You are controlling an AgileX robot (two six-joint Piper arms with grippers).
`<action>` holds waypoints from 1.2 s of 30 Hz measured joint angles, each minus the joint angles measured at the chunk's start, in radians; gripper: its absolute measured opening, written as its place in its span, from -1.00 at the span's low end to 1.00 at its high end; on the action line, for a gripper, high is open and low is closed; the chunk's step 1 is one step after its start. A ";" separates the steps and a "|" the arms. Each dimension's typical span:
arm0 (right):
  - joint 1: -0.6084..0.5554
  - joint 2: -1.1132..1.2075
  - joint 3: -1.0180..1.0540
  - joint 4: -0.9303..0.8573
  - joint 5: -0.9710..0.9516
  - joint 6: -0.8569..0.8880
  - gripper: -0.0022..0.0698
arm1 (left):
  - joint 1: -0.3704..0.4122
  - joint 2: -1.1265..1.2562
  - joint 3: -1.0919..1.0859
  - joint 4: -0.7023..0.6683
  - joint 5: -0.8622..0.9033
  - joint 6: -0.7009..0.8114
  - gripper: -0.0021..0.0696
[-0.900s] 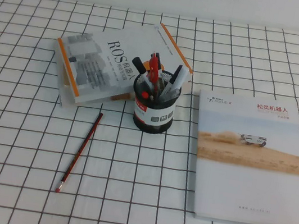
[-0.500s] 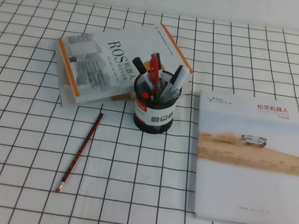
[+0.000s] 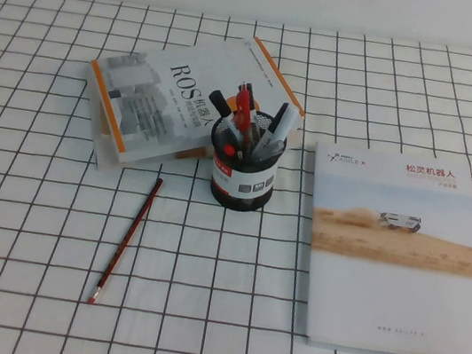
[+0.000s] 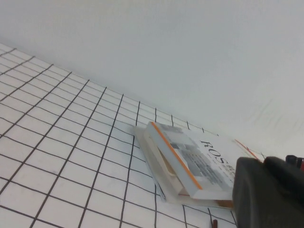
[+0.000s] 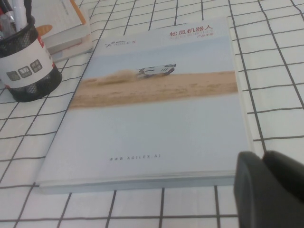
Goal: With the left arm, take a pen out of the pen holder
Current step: 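Take a marker out of the pen holder and lay it on the table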
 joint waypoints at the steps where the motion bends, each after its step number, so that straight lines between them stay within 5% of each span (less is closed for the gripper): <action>1: 0.000 0.000 0.000 0.000 0.000 0.000 -0.97 | 0.000 0.047 -0.037 0.000 0.014 0.000 -0.94; 17: 0.000 0.000 0.000 0.000 0.000 0.000 -0.97 | -0.027 0.755 -0.524 0.005 0.055 0.224 -0.94; 31: 0.000 0.000 0.000 0.000 0.000 0.000 -0.97 | -0.460 1.055 -0.504 0.003 -0.430 0.230 -0.94; 36: 0.000 0.000 0.000 0.000 0.000 0.000 -0.97 | -0.555 1.169 -0.410 0.104 -0.690 0.076 -0.94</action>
